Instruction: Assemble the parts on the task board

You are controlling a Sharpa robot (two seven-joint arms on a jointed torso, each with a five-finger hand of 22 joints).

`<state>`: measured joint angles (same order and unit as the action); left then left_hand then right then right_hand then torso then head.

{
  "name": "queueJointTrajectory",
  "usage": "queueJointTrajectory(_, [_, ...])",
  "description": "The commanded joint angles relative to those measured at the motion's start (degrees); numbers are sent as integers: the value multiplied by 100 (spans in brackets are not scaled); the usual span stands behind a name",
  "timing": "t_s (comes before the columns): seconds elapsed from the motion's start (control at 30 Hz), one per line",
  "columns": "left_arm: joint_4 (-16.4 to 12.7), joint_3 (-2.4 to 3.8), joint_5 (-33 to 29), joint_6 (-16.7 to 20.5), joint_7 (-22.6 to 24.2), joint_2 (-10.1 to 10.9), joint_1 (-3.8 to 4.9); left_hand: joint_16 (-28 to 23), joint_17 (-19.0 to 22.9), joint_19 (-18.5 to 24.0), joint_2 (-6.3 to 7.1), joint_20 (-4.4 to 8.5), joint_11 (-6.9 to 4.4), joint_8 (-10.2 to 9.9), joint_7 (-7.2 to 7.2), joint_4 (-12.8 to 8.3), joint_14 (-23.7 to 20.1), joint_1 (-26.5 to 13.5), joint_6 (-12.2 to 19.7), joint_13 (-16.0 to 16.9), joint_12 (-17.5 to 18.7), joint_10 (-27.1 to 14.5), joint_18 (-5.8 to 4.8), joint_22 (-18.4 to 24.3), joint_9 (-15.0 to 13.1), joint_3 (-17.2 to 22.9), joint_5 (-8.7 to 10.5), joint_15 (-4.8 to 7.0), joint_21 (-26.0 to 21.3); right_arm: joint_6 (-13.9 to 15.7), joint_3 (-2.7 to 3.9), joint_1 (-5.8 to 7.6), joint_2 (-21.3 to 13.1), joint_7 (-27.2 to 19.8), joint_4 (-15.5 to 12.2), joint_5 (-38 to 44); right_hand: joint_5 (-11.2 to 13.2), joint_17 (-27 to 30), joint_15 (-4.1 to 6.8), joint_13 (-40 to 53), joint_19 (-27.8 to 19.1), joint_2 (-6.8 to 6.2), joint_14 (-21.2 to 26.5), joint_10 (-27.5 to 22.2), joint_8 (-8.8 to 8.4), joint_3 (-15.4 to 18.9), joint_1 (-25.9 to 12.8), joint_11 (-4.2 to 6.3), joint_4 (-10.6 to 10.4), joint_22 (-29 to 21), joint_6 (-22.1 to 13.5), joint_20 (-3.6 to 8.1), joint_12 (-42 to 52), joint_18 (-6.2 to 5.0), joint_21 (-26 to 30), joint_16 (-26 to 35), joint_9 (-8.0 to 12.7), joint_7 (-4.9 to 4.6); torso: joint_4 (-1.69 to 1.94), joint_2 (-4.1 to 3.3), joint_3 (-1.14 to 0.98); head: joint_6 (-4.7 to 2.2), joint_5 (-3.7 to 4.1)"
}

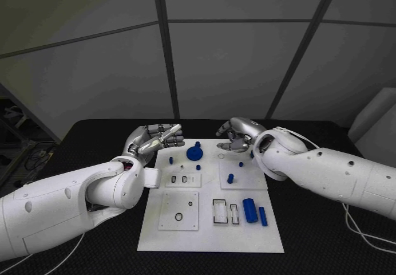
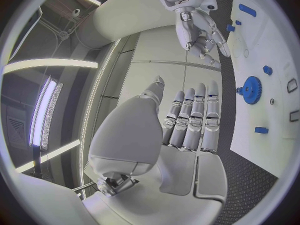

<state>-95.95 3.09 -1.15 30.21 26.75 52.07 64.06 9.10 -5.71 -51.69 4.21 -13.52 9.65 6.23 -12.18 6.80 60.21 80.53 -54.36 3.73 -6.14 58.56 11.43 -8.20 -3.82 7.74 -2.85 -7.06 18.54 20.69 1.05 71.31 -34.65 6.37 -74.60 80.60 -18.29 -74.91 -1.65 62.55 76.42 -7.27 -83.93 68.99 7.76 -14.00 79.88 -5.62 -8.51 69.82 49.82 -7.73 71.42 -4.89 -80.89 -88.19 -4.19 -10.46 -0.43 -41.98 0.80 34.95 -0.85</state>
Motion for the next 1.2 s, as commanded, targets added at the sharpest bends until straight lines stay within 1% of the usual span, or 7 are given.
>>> queueJointTrajectory(0.03, [32,5,47,-80,43,-2,9,-26,5,-36,-68,1,21,-34,-41,-31,-14,1,0,-4,34,-11,-106,7,5,-5,14,-42,-27,-13,1,15,-333,-874,-111,-1184,-20,-761,39,-145,-173,-20,-431,-143,18,-14,113,14,85,-198,32,15,-114,21,117,76,8,-5,-43,32,-12,-16,13])
queueJointTrajectory(0.23, [92,4,47,-87,53,-28,8,-26,5,-36,-68,1,21,-34,-41,-31,-14,1,0,-4,34,-11,-106,7,5,-5,14,-42,-27,-287,-1,16,-925,-1274,-119,-1487,-101,-724,35,-259,-259,-92,-420,-247,-34,12,190,5,158,-310,-16,17,-213,1,187,98,28,-15,-67,57,-24,-36,104])
queueJointTrajectory(0.4, [118,4,47,-95,58,-49,8,-26,5,-36,-68,1,21,-34,-41,-31,-14,1,0,-4,34,-11,-106,7,5,-5,14,-42,-27,-381,-2,15,-1116,-1358,82,-1550,-150,-727,33,-275,-260,-127,-422,-259,-54,44,203,1,176,-311,-35,15,-228,2,193,99,31,-18,-73,68,-35,-35,163])
queueJointTrajectory(0.53, [136,4,47,-98,59,-64,8,-26,5,-36,-68,1,21,-34,-41,-31,-14,1,0,-4,34,-11,-106,7,5,-5,14,-42,-27,-444,-4,11,-1127,-1396,291,-1567,-174,-738,31,-290,-262,-139,-425,-270,-73,61,215,-2,188,-315,-58,14,-241,1,198,96,35,-22,-71,58,-45,-31,186])
queueJointTrajectory(0.67, [150,4,47,-102,59,-73,7,-26,5,-36,-68,1,21,-34,-41,-31,-14,1,0,-4,34,-11,-106,7,5,-5,14,-42,-27,-489,-5,-2,-1103,-1406,404,-1570,-182,-744,30,-301,-262,-141,-427,-279,-84,68,221,-4,193,-315,-73,13,-250,1,200,94,37,-25,-66,60,-39,-22,190])
queueJointTrajectory(0.73, [158,4,47,-104,59,-76,7,-26,5,-36,-68,1,21,-34,-41,-31,-14,1,0,-4,34,-11,-106,7,5,-5,14,-42,-27,-513,-6,-18,-1084,-1396,451,-1558,-186,-742,28,-305,-265,-142,-426,-284,-92,74,223,-7,194,-320,-85,12,-254,0,203,95,39,-28,-70,60,-28,-40,182])
queueJointTrajectory(1.2, [194,4,47,-111,60,-113,6,-31,5,-39,-73,1,20,-37,-39,-38,-10,1,-7,-2,37,-4,-106,9,4,-5,14,-42,-29,-789,-7,-124,-924,-1180,609,-1223,-165,-732,16,-327,-281,-144,-424,-308,-132,123,199,-22,178,-343,-143,4,-272,-3,219,101,42,-43,-67,55,-25,15,157])
